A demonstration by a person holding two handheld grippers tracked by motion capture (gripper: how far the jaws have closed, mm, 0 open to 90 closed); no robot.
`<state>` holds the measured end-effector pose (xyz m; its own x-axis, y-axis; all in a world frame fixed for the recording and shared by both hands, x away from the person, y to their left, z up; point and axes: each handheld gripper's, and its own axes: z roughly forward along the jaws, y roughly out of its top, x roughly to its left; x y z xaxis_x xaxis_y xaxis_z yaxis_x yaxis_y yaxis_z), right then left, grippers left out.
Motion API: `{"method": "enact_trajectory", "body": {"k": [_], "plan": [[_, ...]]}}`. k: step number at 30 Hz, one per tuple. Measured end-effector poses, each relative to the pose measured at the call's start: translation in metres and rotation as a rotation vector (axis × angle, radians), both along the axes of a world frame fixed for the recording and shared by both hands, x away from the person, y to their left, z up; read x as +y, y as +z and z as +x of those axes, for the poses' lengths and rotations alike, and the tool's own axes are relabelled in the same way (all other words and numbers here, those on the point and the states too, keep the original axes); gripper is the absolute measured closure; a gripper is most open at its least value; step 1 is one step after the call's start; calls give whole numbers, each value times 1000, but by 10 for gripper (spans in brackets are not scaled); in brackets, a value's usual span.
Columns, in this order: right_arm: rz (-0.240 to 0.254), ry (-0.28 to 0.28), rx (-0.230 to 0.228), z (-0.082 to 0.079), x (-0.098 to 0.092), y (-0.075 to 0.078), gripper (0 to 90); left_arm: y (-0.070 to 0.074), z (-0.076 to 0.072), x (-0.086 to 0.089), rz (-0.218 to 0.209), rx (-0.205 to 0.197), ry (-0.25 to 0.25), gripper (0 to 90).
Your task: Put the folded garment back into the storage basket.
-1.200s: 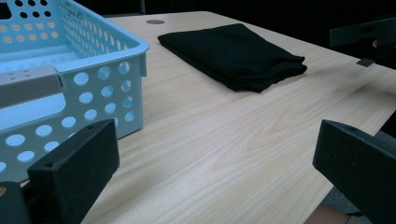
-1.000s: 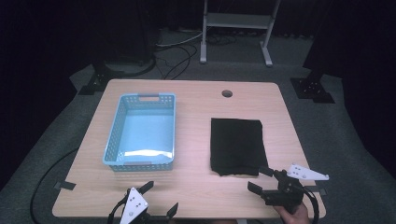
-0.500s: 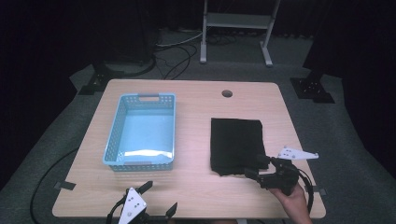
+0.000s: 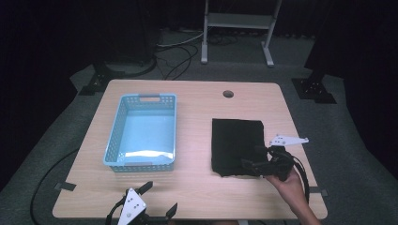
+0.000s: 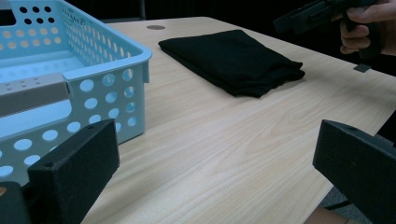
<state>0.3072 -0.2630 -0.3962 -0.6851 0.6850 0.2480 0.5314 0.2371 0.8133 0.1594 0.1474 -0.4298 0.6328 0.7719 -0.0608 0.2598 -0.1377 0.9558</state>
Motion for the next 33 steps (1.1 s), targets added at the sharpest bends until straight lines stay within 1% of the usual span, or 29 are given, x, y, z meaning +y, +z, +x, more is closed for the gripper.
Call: {"method": "enact_trajectory", "body": {"k": [2,10,12,16,18,19,21,26,28,30,33], "plan": [[-15,5,8,5,2,2,109,0,0,0,-1,0,0,0],[-8,4,6,24,8,11,110,0,0,0,-3,-1,-3,0],[-13,8,19,29,10,12,109,0,0,0,0,-3,-2,0],[-16,15,29,34,15,14,110,0,0,1,-2,-2,0,0],[-12,16,17,36,17,15,110,0,0,1,-2,-3,0,0],[-13,16,20,37,17,15,110,0,0,1,0,-3,-1,0],[-29,19,30,40,18,16,110,0,0,1,-2,-3,-1,0],[-41,21,24,45,21,20,109,0,0,2,-4,-1,1,0],[-45,23,12,46,23,22,110,1,0,2,-4,-2,1,0],[-58,25,22,49,24,23,110,1,0,2,-5,-2,1,0],[-67,28,22,52,27,26,110,1,0,2,-4,-2,0,0]]}}
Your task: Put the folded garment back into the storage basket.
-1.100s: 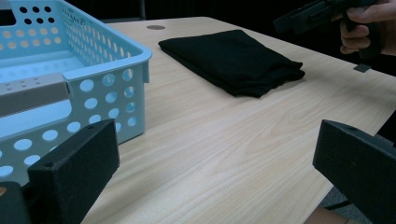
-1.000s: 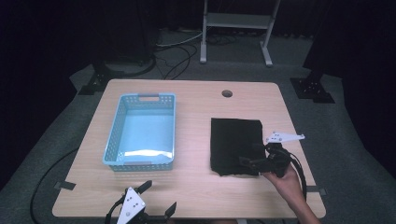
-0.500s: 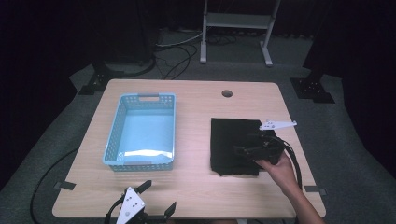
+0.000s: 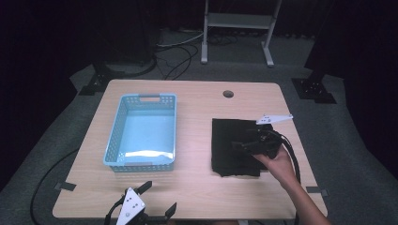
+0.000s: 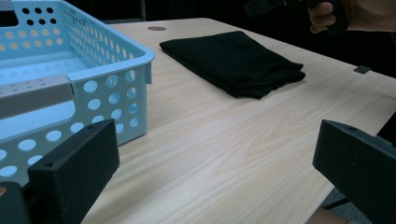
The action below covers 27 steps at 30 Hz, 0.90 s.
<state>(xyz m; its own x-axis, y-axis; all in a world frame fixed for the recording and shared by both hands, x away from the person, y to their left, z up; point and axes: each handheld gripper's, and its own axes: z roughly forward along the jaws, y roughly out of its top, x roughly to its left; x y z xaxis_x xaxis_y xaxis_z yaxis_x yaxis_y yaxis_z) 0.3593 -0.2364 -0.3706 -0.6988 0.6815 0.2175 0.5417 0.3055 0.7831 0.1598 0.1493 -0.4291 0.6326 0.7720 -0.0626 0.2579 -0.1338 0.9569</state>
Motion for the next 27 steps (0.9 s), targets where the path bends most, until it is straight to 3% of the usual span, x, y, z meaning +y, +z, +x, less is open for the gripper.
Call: {"method": "enact_trajectory", "body": {"k": [4,15,27], "plan": [[-7,-1,-15,3,2,3,109,0,0,0,-2,-1,1,0],[-30,-6,-4,14,5,8,110,0,0,0,-3,-1,0,0],[-45,-27,59,25,3,-5,110,-1,1,0,-4,7,-3,0]]}}
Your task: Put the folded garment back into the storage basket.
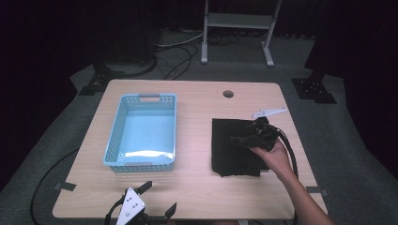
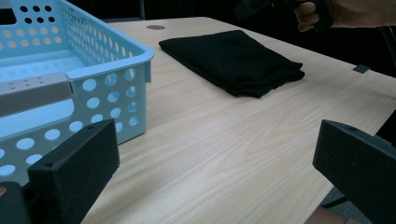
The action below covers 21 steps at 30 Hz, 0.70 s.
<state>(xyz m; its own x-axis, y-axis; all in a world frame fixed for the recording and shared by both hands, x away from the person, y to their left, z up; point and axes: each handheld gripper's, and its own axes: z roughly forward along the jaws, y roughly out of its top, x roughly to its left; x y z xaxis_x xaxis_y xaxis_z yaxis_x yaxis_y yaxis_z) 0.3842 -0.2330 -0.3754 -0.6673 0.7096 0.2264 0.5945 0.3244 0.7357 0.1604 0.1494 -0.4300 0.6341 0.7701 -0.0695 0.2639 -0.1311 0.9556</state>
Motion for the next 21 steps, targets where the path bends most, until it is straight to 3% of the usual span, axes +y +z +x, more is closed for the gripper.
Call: {"method": "enact_trajectory", "body": {"k": [9,16,21], "plan": [[-13,-8,44,9,3,-11,110,0,0,0,1,-2,-1,0],[-70,12,71,14,8,-22,156,0,1,1,-2,2,-1,0],[-144,-7,76,17,9,-29,195,0,1,2,-1,2,2,0]]}}
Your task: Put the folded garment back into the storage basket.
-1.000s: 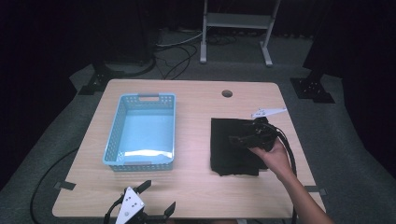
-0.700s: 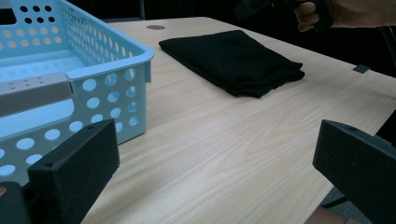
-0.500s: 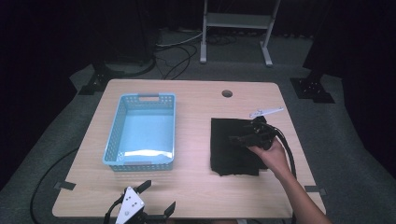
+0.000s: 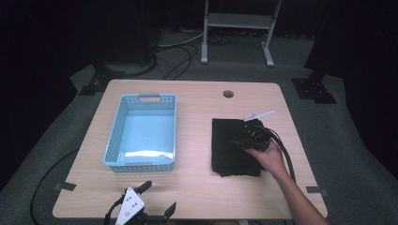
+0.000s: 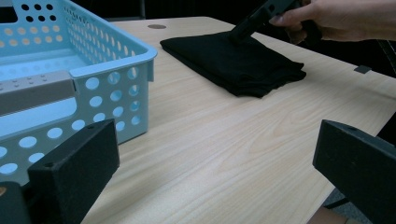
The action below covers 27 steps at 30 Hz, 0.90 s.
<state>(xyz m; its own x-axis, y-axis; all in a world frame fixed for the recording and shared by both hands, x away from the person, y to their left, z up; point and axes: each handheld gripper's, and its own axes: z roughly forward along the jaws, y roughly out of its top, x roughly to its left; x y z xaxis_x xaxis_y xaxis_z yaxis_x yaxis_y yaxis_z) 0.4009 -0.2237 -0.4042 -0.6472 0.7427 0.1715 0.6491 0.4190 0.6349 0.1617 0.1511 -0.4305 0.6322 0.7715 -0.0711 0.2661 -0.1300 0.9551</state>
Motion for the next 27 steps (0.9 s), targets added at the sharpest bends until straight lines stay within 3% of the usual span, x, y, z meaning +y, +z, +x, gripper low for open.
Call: {"method": "enact_trajectory", "body": {"k": [5,8,13,20,27], "plan": [[-72,-25,0,2,-1,-8,236,0,0,0,-1,2,-2,0],[-92,-12,28,3,0,-15,222,0,1,0,-2,3,-3,0],[-207,-7,-48,-3,14,-19,240,-1,1,1,-4,4,-1,0],[-199,-14,-57,-5,14,-19,278,-1,1,-1,-2,7,-5,0],[-178,7,-95,-9,12,-20,403,-2,1,-1,-2,11,-6,0]]}}
